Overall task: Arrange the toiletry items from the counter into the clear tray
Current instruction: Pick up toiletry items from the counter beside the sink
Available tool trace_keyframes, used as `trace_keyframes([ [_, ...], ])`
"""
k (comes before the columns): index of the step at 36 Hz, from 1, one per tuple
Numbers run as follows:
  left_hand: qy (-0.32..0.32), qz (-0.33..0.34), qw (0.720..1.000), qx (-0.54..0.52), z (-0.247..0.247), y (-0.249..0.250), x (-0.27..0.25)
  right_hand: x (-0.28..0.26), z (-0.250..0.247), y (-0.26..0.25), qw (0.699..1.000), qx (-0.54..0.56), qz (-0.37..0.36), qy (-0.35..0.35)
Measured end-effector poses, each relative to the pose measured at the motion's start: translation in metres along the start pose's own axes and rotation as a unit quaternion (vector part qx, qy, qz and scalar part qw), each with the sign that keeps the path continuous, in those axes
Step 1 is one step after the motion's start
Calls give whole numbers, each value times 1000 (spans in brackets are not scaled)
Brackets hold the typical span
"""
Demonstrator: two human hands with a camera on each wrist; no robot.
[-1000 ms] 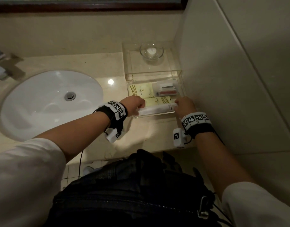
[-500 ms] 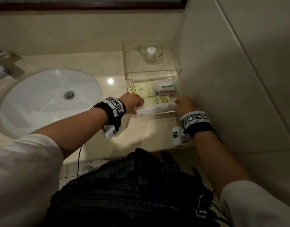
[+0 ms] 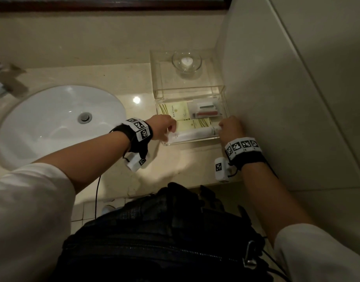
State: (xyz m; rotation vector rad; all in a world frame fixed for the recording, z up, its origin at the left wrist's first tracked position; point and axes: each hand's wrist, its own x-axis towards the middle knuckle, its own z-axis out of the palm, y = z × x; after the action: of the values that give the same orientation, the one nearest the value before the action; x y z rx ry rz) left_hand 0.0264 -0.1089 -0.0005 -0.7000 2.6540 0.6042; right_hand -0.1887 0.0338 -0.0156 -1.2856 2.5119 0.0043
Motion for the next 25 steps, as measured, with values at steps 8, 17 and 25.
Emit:
trace_keyframes([
  [8, -22, -9, 999, 21, -2, 5, 4, 1, -5, 1, 1000, 22, -10, -16],
  [17, -32, -12, 999, 21, -6, 9, 6, -2, -9, -1, 998, 59, -3, -28],
  [25, -34, -13, 996, 80, -6, 16, 1, -2, -11, -6, 998, 43, 3, -55],
])
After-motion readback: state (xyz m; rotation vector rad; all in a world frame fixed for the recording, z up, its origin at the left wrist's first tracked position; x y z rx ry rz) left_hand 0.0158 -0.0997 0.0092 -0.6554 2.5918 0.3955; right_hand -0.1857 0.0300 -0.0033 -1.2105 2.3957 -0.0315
